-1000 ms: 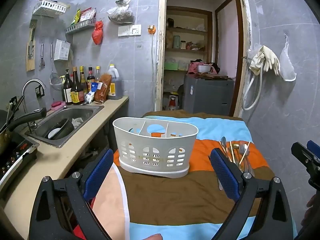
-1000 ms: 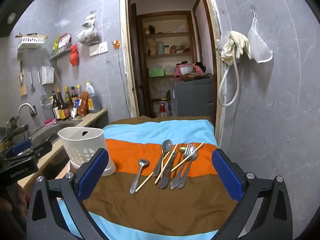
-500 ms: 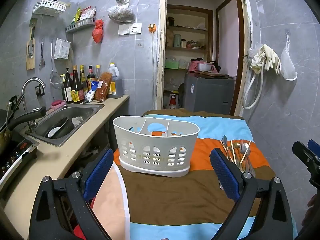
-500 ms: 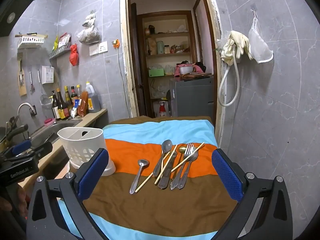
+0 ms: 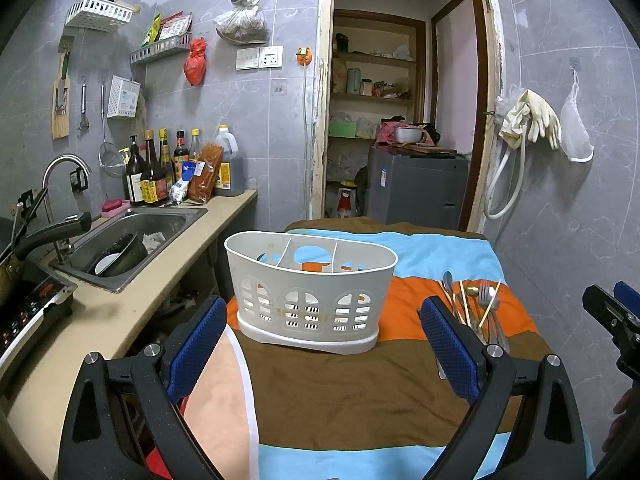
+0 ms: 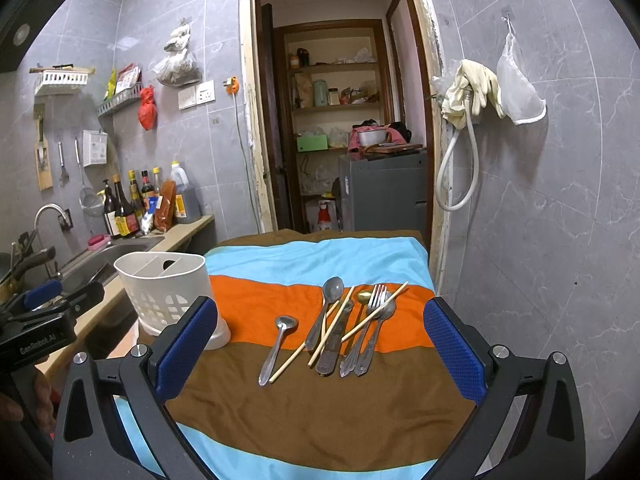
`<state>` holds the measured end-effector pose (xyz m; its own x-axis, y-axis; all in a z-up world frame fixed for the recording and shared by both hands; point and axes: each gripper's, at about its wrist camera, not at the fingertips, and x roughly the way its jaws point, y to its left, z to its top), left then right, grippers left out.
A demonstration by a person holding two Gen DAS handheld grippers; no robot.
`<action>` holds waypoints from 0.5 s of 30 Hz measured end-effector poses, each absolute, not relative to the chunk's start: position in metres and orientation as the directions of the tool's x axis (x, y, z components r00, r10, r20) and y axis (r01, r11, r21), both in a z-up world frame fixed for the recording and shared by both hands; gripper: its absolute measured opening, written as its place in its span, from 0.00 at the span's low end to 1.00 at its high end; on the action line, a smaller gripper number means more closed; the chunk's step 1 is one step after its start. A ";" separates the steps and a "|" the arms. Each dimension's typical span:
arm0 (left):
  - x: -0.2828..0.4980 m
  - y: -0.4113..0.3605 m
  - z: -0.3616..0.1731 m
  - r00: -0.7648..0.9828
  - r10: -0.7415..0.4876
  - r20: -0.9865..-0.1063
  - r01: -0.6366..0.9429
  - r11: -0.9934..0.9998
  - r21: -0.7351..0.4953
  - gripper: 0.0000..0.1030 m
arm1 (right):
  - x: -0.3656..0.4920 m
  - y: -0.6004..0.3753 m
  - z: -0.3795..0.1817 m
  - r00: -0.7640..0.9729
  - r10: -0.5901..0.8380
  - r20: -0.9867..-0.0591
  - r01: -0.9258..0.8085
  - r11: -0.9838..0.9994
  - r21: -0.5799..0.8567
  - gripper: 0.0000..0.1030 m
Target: Organize utensils
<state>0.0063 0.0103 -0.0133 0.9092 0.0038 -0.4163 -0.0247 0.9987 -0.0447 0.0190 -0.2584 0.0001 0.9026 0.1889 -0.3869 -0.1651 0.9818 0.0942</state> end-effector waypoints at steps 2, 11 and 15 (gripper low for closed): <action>0.006 0.011 -0.015 0.910 0.002 -0.415 -0.023 0.999 -0.045 0.92 | 0.019 -0.259 0.000 0.903 0.188 -0.387 -0.165 0.982 0.094 1.00; 0.010 0.010 -0.014 0.907 0.001 -0.421 -0.023 0.999 -0.046 0.92 | 0.014 -0.258 0.003 0.901 0.189 -0.390 -0.164 0.982 0.095 1.00; 0.012 0.010 -0.017 0.908 -0.002 -0.420 -0.019 0.999 -0.045 0.92 | 0.016 -0.259 -0.001 0.901 0.187 -0.391 -0.164 0.982 0.094 1.00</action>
<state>0.0125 0.0096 -0.0173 0.9076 -0.0015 -0.4199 -0.0191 0.9988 -0.0450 0.0164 -0.2590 -0.0011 0.9013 0.1875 -0.3906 -0.1637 0.9821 0.0937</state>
